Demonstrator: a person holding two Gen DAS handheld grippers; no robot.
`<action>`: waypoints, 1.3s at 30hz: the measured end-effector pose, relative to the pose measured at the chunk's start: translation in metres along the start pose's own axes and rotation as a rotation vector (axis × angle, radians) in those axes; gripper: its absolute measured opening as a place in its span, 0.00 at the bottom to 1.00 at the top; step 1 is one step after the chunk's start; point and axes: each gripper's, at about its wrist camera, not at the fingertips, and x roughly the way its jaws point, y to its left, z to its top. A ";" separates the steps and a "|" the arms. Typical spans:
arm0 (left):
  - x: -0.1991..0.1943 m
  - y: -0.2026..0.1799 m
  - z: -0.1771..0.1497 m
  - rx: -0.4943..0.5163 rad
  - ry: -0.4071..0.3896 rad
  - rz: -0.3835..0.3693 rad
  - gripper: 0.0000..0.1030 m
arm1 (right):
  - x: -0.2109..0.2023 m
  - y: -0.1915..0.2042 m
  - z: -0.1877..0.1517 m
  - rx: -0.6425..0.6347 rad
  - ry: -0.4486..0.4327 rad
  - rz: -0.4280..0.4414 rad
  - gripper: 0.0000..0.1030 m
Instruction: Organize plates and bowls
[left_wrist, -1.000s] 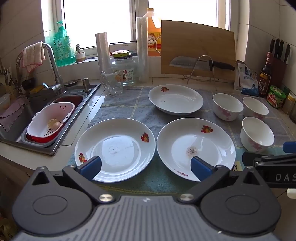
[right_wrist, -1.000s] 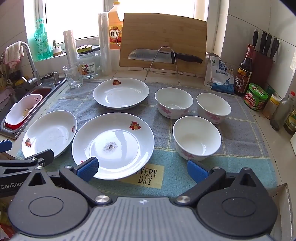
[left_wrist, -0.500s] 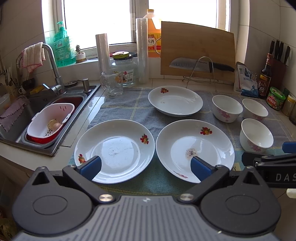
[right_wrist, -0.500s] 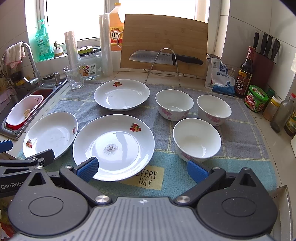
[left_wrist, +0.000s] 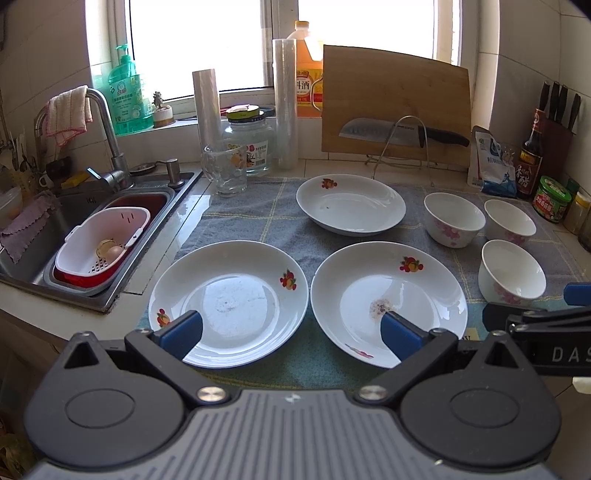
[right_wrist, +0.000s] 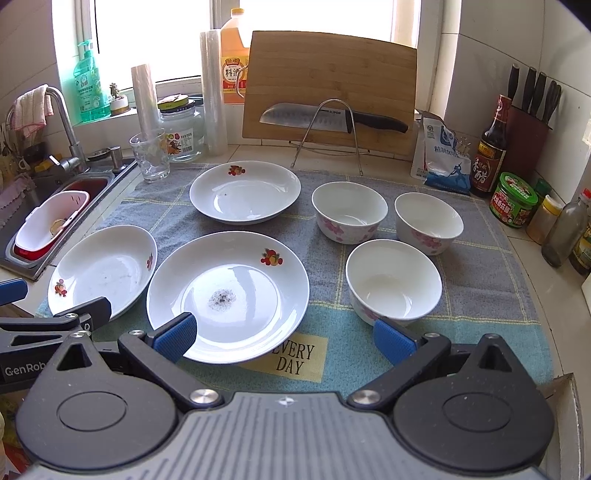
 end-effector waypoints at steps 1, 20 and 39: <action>0.000 0.000 0.000 -0.001 -0.002 0.001 0.99 | 0.000 0.000 0.000 -0.001 -0.002 0.000 1.00; -0.003 -0.002 0.000 -0.002 -0.008 0.002 0.99 | -0.007 -0.001 0.000 -0.009 -0.013 0.001 1.00; -0.009 0.001 -0.001 -0.012 -0.016 0.004 0.99 | -0.010 0.001 0.001 -0.019 -0.020 0.005 1.00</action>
